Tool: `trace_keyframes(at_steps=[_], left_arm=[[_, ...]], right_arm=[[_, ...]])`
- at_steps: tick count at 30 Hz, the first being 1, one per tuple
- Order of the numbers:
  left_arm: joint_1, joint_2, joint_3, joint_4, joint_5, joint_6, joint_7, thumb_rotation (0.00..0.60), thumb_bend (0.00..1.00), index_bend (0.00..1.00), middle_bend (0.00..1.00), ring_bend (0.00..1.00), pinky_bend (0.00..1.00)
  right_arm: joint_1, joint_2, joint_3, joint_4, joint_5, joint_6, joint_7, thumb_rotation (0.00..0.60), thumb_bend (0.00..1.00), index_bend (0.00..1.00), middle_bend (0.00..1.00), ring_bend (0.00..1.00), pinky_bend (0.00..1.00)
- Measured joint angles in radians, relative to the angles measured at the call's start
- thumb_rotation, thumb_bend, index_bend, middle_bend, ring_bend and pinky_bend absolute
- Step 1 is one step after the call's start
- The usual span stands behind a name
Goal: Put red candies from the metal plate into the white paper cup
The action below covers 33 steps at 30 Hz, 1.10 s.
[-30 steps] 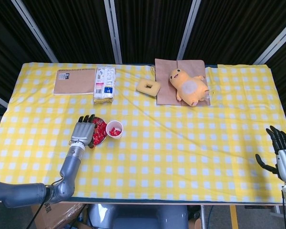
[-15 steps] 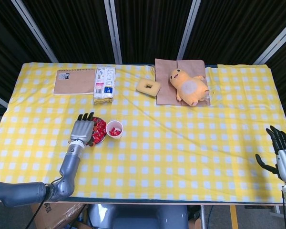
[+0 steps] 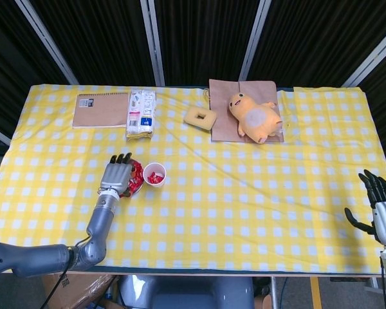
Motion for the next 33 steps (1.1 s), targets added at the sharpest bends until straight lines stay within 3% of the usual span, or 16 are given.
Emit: trace_keyframes(at_steps=[8, 24, 33], left_arm=[[0.000, 0.002, 0.000, 0.003, -0.002, 0.000, 0.009, 0.600, 0.31, 0.46, 0.00, 0.00, 0.02], [0.027, 0.047, 0.010, -0.010, -0.013, -0.006, 0.000, 0.600, 0.32, 0.48, 0.00, 0.00, 0.02], [0.025, 0.024, 0.014, 0.007, -0.014, -0.019, 0.000, 0.600, 0.32, 0.48, 0.00, 0.00, 0.02]], right_arm=[[0.000, 0.000, 0.001, 0.001, 0.001, 0.002, 0.004, 0.600, 0.41, 0.00, 0.01, 0.00, 0.00], [-0.001, -0.003, -0.002, 0.001, -0.002, 0.002, -0.003, 0.600, 0.41, 0.00, 0.01, 0.00, 0.00], [-0.002, -0.003, -0.002, 0.001, -0.003, 0.005, -0.004, 0.600, 0.41, 0.00, 0.01, 0.00, 0.00]])
